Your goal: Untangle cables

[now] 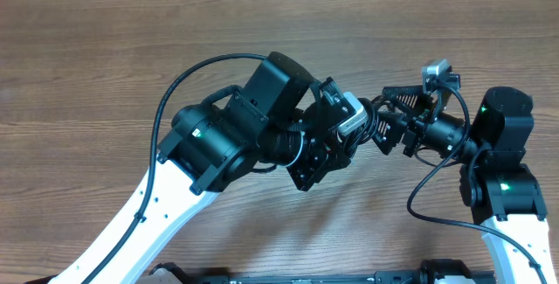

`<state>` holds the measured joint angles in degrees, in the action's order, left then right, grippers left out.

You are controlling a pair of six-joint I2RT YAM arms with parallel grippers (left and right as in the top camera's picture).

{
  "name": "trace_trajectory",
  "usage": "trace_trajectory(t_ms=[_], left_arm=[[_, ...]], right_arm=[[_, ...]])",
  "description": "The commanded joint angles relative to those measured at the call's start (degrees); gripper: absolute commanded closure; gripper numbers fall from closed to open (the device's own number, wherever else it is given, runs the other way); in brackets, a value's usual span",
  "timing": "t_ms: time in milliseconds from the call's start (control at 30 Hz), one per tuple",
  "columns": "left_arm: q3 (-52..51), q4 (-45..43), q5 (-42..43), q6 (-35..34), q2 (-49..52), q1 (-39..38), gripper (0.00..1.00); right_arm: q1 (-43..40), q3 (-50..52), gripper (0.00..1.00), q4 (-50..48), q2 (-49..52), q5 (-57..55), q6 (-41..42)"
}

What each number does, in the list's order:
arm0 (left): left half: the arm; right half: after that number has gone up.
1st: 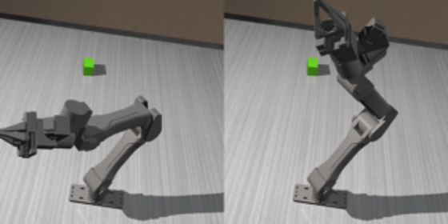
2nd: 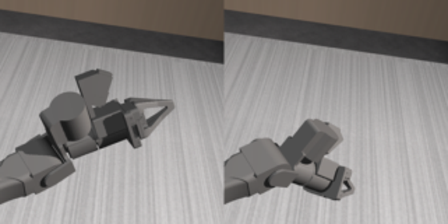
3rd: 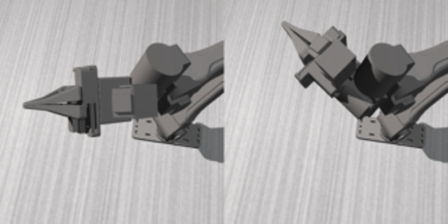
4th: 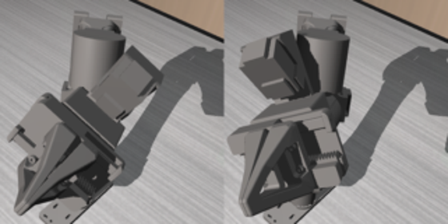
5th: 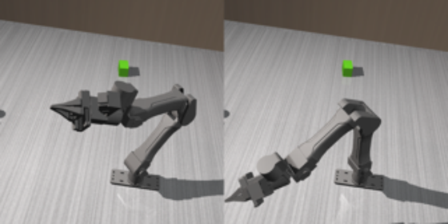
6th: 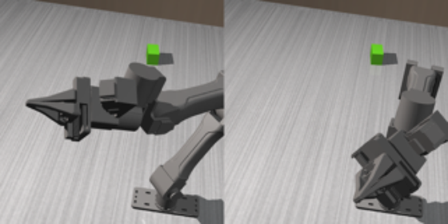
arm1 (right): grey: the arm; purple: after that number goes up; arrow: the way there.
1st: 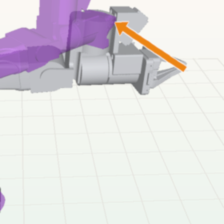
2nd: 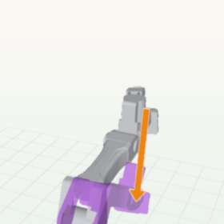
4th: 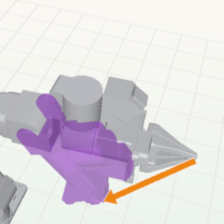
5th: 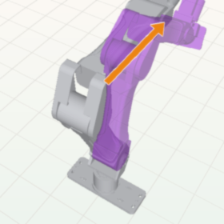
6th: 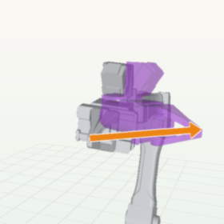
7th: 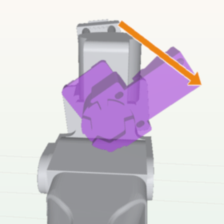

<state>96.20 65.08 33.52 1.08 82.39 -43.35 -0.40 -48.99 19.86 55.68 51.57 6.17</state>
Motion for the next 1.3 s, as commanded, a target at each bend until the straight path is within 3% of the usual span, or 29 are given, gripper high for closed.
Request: trace_trajectory(t_ms=[0, 333, 467, 667, 1267], left_arm=[[-0.04, -1.33, -1.75, 1.09, 0.55, -0.90, 0.96], [-0.04, -2.60, -21.11, 1.05, 0.55, -0.81, 0.96], [-0.04, -4.15, -25.18, -0.76, 0.55, -0.81, 0.96], [-0.04, -8.94, -24.35, -0.83, 0.55, -0.83, 0.96], [-0.04, -11.63, -8.35, 2.19, 0.59, -0.94, 0.96]], right_arm=[[0.24, -0.59, 0.00, 0.24, -0.70, 4.04, 1.31], [0.24, -0.59, 0.00, 8.11, -0.70, -1.03, 1.38], [0.24, -0.59, 0.00, 11.67, -0.70, -2.89, 2.82], [0.24, -0.59, 0.00, 13.46, -0.70, 0.70, 6.05], [0.24, -0.59, 0.00, 7.17, -0.68, 1.60, 6.32]])
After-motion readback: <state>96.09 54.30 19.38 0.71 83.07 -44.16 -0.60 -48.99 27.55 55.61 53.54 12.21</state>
